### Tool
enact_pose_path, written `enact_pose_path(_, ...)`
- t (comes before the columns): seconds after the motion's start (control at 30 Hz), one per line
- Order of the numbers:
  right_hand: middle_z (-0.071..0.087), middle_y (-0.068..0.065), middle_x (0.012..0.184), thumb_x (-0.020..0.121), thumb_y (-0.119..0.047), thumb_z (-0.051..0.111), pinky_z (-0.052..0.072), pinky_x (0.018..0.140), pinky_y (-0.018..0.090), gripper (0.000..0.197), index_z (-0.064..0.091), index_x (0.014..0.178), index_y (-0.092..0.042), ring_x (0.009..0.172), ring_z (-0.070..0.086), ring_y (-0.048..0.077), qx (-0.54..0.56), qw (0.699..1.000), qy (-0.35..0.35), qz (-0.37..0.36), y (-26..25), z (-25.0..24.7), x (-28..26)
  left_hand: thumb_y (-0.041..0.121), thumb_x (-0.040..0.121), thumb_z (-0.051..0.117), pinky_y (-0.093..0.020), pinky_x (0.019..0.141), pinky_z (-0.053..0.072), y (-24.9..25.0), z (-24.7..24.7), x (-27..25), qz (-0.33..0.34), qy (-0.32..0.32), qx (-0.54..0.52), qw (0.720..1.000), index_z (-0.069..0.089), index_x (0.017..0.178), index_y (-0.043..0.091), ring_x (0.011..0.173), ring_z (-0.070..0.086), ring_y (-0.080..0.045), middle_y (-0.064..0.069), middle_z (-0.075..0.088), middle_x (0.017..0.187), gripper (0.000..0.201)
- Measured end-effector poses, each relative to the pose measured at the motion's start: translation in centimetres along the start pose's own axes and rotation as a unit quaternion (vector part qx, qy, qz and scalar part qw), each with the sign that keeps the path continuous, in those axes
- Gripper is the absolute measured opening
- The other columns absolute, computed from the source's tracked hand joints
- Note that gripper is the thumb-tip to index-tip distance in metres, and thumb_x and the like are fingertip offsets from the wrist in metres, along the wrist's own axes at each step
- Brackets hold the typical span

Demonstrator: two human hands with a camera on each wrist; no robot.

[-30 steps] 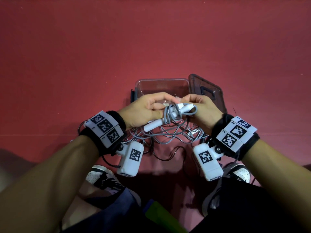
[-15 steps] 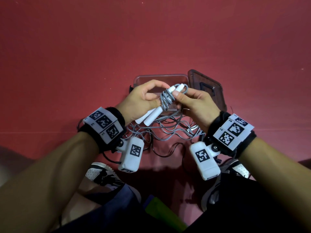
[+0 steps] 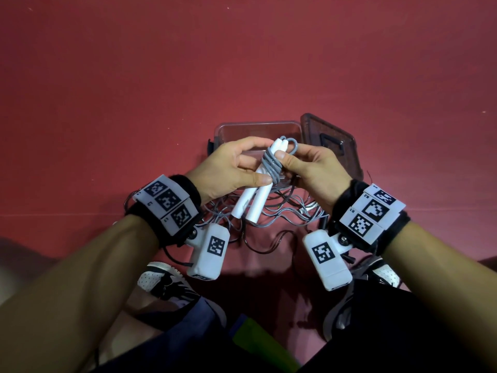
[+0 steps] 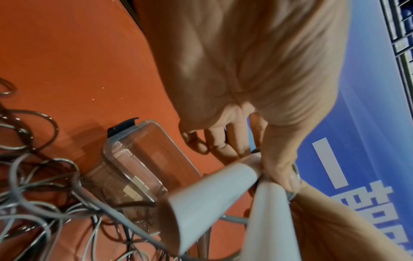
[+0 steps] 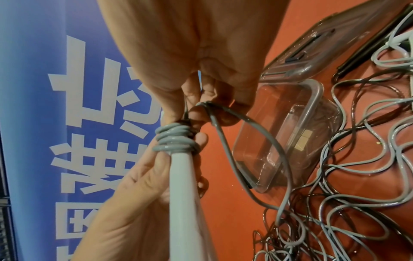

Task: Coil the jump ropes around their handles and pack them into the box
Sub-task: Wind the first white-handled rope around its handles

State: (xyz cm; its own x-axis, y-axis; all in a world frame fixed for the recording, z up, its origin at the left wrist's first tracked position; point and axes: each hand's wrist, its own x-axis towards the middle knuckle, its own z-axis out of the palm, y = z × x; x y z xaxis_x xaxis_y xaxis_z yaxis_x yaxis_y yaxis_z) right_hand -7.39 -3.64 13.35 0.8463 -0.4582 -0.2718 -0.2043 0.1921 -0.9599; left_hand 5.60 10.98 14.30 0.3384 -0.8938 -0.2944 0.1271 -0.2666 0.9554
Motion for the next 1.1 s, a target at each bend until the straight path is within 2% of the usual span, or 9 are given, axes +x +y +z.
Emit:
enact_pose_path(0.13,0.058,0.002,0.066,0.094,-0.021,0.068,0.043,0.059,0.026,0.013,0.074,0.09,-0.01,0.054,0.047,0.01,-0.038,0.999,0.023,0.01,0.5,-0.1,0.2,-0.012,0.087,0.068,-0.034,0.094,0.057,-0.1,0.3,0.2,0.006,0.011,0.014,1.0,0.059,0.126,0.023,0.099,0.072,-0.026,-0.021,0.074,0.11,0.053)
enact_pose_path(0.23,0.056,0.011,0.067,0.09,-0.036,0.071,0.04,0.064,0.038,0.034,0.072,0.084,-0.003,0.058,0.043,0.022,-0.065,0.997,0.032,0.018,0.9,-0.1,0.4,-0.013,0.088,0.067,-0.029,0.088,0.057,-0.3,0.3,0.2,0.004,0.026,0.02,0.999,0.06,0.123,0.021,0.094,0.073,-0.022,-0.019,0.075,0.107,0.05)
enact_pose_path(0.37,0.055,0.015,0.065,0.081,-0.056,0.067,0.04,0.065,0.04,0.058,0.066,0.072,0.001,0.06,0.044,0.025,-0.11,0.993,0.027,0.027,0.7,-0.2,0.5,-0.012,0.089,0.065,-0.034,0.09,0.058,-0.6,0.1,0.4,-0.007,0.039,0.021,0.999,0.058,0.13,0.013,0.095,0.074,-0.022,-0.017,0.076,0.107,0.048)
enact_pose_path(0.47,0.051,0.012,0.066,0.095,-0.046,0.055,0.036,0.067,0.041,0.051,0.064,0.075,0.0,0.064,0.041,0.025,-0.129,0.991,-0.027,0.019,0.5,-0.1,0.3,-0.012,0.09,0.065,-0.038,0.095,0.057,-0.8,-0.4,0.6,-0.017,0.053,0.009,0.998,0.058,0.132,0.008,0.101,0.073,-0.024,-0.014,0.076,0.11,0.047)
enact_pose_path(0.6,0.047,0.013,0.074,0.103,-0.027,0.052,0.035,0.065,0.036,0.029,0.071,0.087,-0.013,0.068,0.037,0.024,-0.131,0.989,-0.069,0.004,0.2,-0.2,-0.1,-0.011,0.093,0.062,-0.032,0.092,0.058,-0.8,-0.5,0.6,-0.02,0.058,0.013,0.998,0.064,0.123,0.009,0.1,0.073,-0.021,-0.012,0.076,0.109,0.036)
enact_pose_path(0.67,0.049,0.011,0.069,0.103,-0.025,0.054,0.039,0.063,0.033,0.026,0.074,0.091,-0.014,0.065,0.041,0.022,-0.164,0.985,-0.057,0.0,0.1,-0.3,-0.1,-0.01,0.093,0.062,-0.033,0.092,0.057,-0.9,-0.5,0.6,-0.023,0.06,0.026,0.998,0.065,0.124,0.006,0.1,0.073,-0.023,-0.015,0.076,0.11,0.034)
enact_pose_path(0.77,0.053,0.008,0.065,0.102,-0.03,0.055,0.039,0.053,0.019,0.027,0.075,0.097,-0.013,0.054,0.044,0.01,-0.233,0.972,-0.023,-0.013,0.1,-0.2,-0.2,-0.004,0.095,0.062,-0.037,0.097,0.055,-1.0,-0.3,0.6,-0.019,0.045,0.06,0.997,0.064,0.128,0.004,0.106,0.072,-0.025,-0.014,0.075,0.112,0.034)
enact_pose_path(0.93,0.055,0.001,0.06,0.099,-0.034,0.059,0.036,0.049,0.016,0.03,0.076,0.096,-0.01,0.044,0.04,0.003,-0.26,0.965,0.012,-0.027,0.8,0.0,-0.2,0.0,0.099,0.059,-0.043,0.104,0.052,-0.9,-0.1,0.3,-0.017,0.028,0.094,0.995,0.06,0.135,0.013,0.112,0.07,-0.022,-0.01,0.074,0.117,0.038)
enact_pose_path(1.1,0.051,-0.009,0.056,0.099,-0.035,0.06,0.035,0.054,0.021,0.029,0.077,0.096,-0.013,0.047,0.039,0.002,-0.265,0.963,0.018,-0.042,1.2,0.1,-0.2,0.033,0.091,0.066,-0.058,0.099,0.052,-0.9,0.1,0.1,-0.01,0.024,0.111,0.994,0.058,0.127,0.026,0.103,0.072,-0.034,-0.018,0.075,0.105,0.037)
